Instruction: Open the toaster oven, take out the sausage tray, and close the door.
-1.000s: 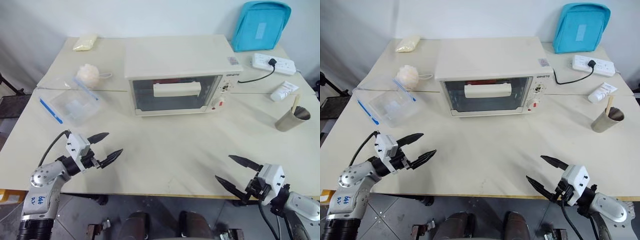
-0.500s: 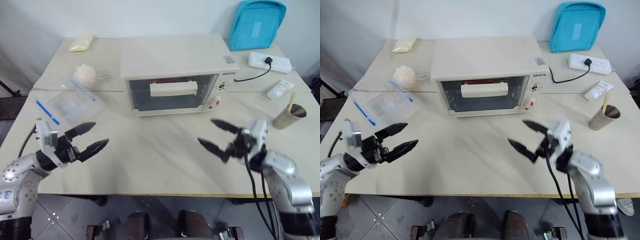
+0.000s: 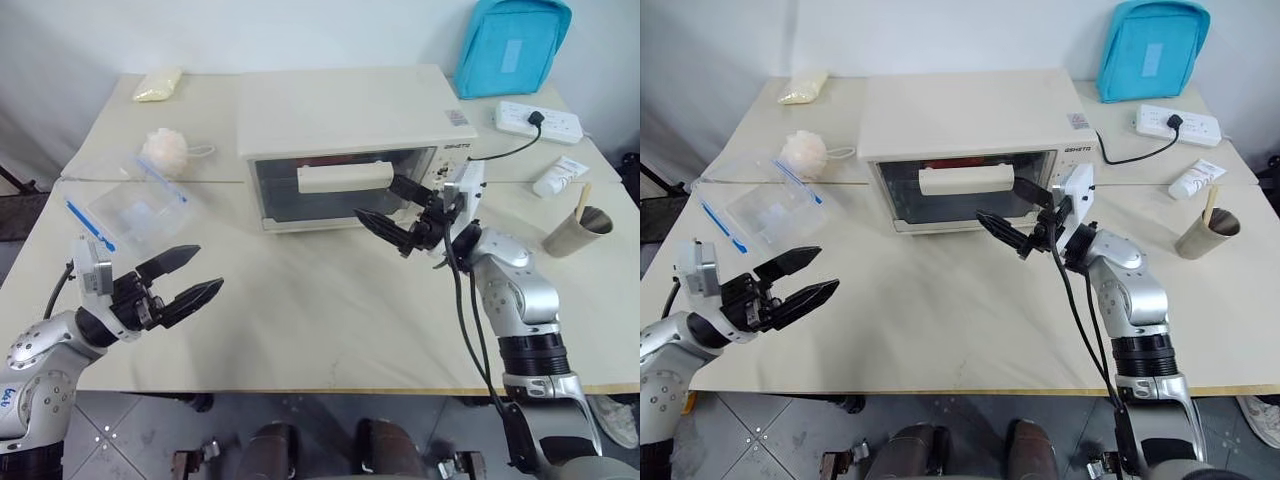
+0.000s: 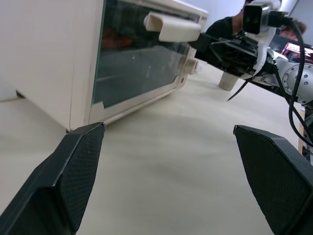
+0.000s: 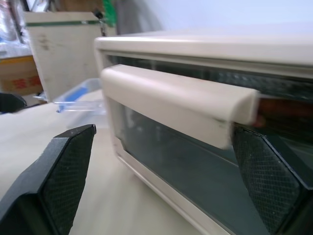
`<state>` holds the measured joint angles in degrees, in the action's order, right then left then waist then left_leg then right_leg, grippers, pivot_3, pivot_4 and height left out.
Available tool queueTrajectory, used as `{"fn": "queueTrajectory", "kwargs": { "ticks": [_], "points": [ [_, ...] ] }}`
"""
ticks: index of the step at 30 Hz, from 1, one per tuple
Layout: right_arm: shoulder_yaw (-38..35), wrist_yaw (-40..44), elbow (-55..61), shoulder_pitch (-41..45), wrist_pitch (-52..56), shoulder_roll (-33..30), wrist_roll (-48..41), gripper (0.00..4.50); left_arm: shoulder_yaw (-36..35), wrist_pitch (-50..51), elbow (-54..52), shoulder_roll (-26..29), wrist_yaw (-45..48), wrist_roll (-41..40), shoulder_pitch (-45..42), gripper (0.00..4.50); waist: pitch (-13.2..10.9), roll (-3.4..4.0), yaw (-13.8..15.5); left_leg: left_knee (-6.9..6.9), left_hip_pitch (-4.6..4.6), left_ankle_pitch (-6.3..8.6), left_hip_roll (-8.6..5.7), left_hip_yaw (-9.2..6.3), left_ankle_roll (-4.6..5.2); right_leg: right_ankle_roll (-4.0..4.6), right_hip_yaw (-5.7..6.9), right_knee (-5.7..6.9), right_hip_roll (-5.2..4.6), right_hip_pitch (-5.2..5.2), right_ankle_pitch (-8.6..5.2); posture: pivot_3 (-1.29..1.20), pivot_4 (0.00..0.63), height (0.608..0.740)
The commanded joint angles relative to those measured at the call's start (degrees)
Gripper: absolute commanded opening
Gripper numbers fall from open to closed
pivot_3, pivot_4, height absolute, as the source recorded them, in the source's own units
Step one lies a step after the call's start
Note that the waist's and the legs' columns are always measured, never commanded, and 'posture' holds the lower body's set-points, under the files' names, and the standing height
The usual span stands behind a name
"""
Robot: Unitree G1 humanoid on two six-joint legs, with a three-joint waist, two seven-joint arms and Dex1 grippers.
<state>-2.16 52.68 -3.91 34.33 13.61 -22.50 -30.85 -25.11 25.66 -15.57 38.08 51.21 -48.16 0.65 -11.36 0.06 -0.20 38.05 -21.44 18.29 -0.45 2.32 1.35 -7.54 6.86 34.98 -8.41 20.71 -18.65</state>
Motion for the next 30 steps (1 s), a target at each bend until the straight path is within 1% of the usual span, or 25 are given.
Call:
{"fn": "queueTrajectory", "kwargs": {
  "ticks": [1,3,6,9,10,12,14,18,19,20,21,23,24,30],
  "points": [
    [1.33,5.59,4.77,-0.03,-2.13,-0.87,-0.9,4.5,-0.93,0.38,-2.62,-0.3,-1.57,-1.07,-0.26,4.47,0.0,0.0,-0.03,0.0,0.0,0.0,0.0,0.0,0.0,0.0,-0.02,0.0,0.0,0.0,0.0,0.0,0.15,0.74],
    [1.9,7.43,6.14,-1.03,-2.96,-1.56,-0.12,4.5,-1.01,0.97,-2.68,-0.58,-2.96,-1.34,-0.93,4.47,0.0,0.0,-0.03,-0.02,0.0,0.0,0.0,0.01,0.0,0.0,-0.03,0.0,0.0,0.02,0.0,0.0,0.15,0.74],
    [3.46,10.22,7.59,-3.76,-8.08,-3.66,3.74,4.5,-1.27,2.18,-2.28,-0.45,-4.2,-2.17,-2.55,4.47,0.0,0.0,-0.14,-0.1,-0.02,0.01,0.02,0.04,-0.02,0.0,-0.04,0.03,0.02,0.13,0.0,0.0,0.15,0.74],
    [4.3,13.06,6.31,-7.75,-17.89,-6.2,9.26,4.5,-0.91,2.68,0.28,-0.52,-4.37,-2.97,-6.6,4.47,0.0,0.0,-0.07,-0.1,-0.04,0.03,0.07,0.18,-0.04,0.0,-0.06,0.06,0.06,0.22,0.0,0.0,0.15,0.74],
    [4.3,13.54,5.5,-8.76,-20.3,-6.81,10.47,4.5,-0.27,1.2,2.43,-0.98,-4.48,-1.64,-9.31,4.09,0.0,0.0,0.03,-0.09,-0.03,0.03,0.07,0.21,-0.04,0.0,-0.06,0.07,0.06,0.22,0.0,0.0,0.15,0.74],
    [4.13,13.47,4.33,-9.38,-22.63,-7.06,11.37,4.5,0.76,-0.74,5.77,-2.07,-4.77,0.09,-13.66,3.64,-0.01,-0.02,0.1,-0.02,-0.04,0.02,0.06,0.31,-0.04,0.0,-0.1,0.06,0.07,0.22,0.0,0.0,0.15,0.74],
    [4.07,12.99,3.88,-9.08,-23.03,-6.62,11.36,4.5,2.7,-1.84,9.11,-2.97,-4.85,1.89,-18.24,3.02,-0.03,-0.05,0.19,0.06,-0.04,0.0,0.04,0.37,-0.01,0.0,-0.14,0.08,0.05,0.21,0.0,0.0,0.15,0.74],
    [4.26,12.69,3.25,-8.97,-24.62,-6.61,11.97,4.5,9.15,-3.71,16.46,-5.04,-2.47,6.81,-27.02,1.77,-0.03,-0.07,0.33,0.1,-0.03,-0.01,0.03,0.36,0.0,0.0,-0.13,0.1,0.05,0.19,0.0,0.0,0.15,0.74],
    [4.31,12.68,3.21,-9.04,-24.74,-6.68,12.02,4.5,10.61,-4.15,17.71,-5.38,-1.42,7.88,-28.26,1.42,-0.03,-0.07,0.26,0.08,-0.03,0.0,0.03,0.38,0.0,0.0,-0.13,0.09,0.05,0.21,0.0,0.0,0.15,0.74],
    [4.33,12.6,3.18,-9.07,-24.83,-6.73,12.1,4.5,11.59,-4.47,18.45,-5.63,-0.23,8.38,-28.97,0.98,-0.03,-0.07,0.21,0.04,-0.04,0.0,0.02,0.38,0.0,-0.01,-0.12,0.09,0.05,0.23,0.0,0.0,0.15,0.74],
    [4.29,12.4,3.17,-9.11,-24.99,-6.77,12.28,4.5,12.33,-4.91,19.34,-5.93,0.48,9.04,-29.64,0.84,-0.03,-0.07,0.04,0.01,-0.04,0.01,0.02,0.38,0.0,-0.01,-0.12,0.09,0.05,0.25,0.0,0.0,0.15,0.74],
    [4.09,11.91,3.32,-9.38,-25.21,-6.97,12.54,4.5,14.05,-6.23,21.76,-6.69,1.26,11.1,-31.16,0.23,-0.03,-0.08,-0.06,-0.06,-0.06,0.02,0.04,0.49,-0.01,-0.01,-0.09,0.14,0.05,0.38,0.01,0.0,0.15,0.74],
    [3.91,11.63,3.52,-9.65,-25.32,-7.13,12.66,4.5,14.79,-7.22,23.23,-7.33,0.97,12.47,-32.03,0.02,-0.04,-0.09,-0.03,-0.07,-0.08,0.02,0.06,0.53,-0.01,-0.01,-0.05,0.15,0.05,0.43,0.01,0.0,0.15,0.74],
    [3.03,9.98,6.17,-13.36,-25.16,-8.41,13.08,4.5,17.63,-11.06,28.04,-9.9,2.98,16.78,-33.75,0.02,-0.04,-0.11,0.21,0.13,-0.1,0.01,0.06,0.56,0.0,-0.01,-0.04,0.34,0.01,0.43,0.01,0.0,0.15,0.74]
  ]
}}
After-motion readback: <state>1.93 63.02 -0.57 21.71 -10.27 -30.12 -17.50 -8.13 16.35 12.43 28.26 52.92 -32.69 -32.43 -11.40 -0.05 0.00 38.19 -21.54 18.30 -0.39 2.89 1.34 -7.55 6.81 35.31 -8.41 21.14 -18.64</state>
